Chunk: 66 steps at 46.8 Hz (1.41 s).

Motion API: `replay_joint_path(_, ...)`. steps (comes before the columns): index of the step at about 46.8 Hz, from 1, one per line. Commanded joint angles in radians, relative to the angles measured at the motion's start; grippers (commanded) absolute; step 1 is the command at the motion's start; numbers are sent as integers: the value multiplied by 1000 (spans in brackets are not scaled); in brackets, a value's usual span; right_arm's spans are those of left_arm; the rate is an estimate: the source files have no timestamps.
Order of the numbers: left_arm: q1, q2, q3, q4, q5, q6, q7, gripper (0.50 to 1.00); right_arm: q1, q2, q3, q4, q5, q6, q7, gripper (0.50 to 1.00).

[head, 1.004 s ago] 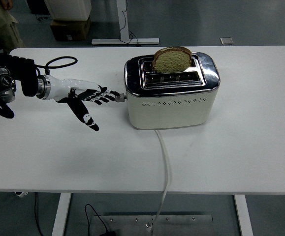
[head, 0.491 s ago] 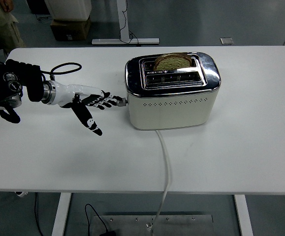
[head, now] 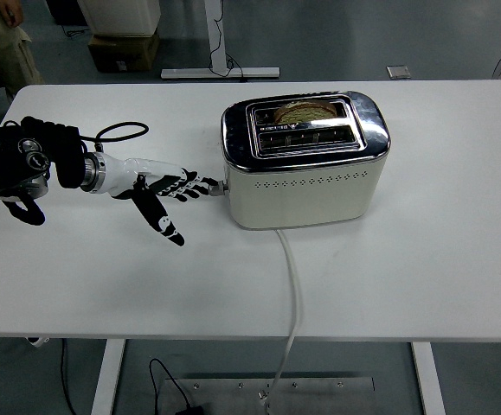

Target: Press down toaster

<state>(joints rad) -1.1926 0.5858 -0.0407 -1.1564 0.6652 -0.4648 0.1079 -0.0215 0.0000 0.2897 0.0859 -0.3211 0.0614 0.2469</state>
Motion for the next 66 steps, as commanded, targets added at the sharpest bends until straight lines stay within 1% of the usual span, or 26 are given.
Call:
replay_joint_path(1, 10, -6, 1, 3, 1, 0, 1, 1000, 0, 0, 0, 0, -1, 0, 0, 998)
replay_joint_path(20, 44, -14, 1, 21, 1, 1, -4, 1000, 0, 0, 0, 0, -1, 0, 0, 998)
replay_joint_path(28, 47, 2, -1, 20, -1, 1, -4, 1000, 0, 0, -1, 0, -1, 0, 0, 998)
replay_joint_path(36, 42, 32, -4, 18, -3, 0, -4, 1000, 0, 0, -1, 0, -1, 0, 0, 998)
replay_joint_path(48, 33, 42, -5, 6, -16, -2, -5, 1000, 0, 0, 0, 0, -1, 0, 0, 998)
replay_joint_path(51, 21, 49, -11, -5, -18, -3, -5, 1000, 0, 0, 0, 0, -1, 0, 0, 998)
replay_joint_path(58, -53, 140, -22, -72, -82, -17, -5, 1000, 0, 0, 0, 0, -1, 0, 0, 998)
replay_joint_path(61, -100, 175, -22, -91, -128, -46, -5, 1000, 0, 0, -1, 0, -1, 0, 0, 998)
replay_joint_path(66, -177, 223, -22, -91, -183, -92, -5, 1000, 0, 0, -3, 0, -1, 0, 0, 998)
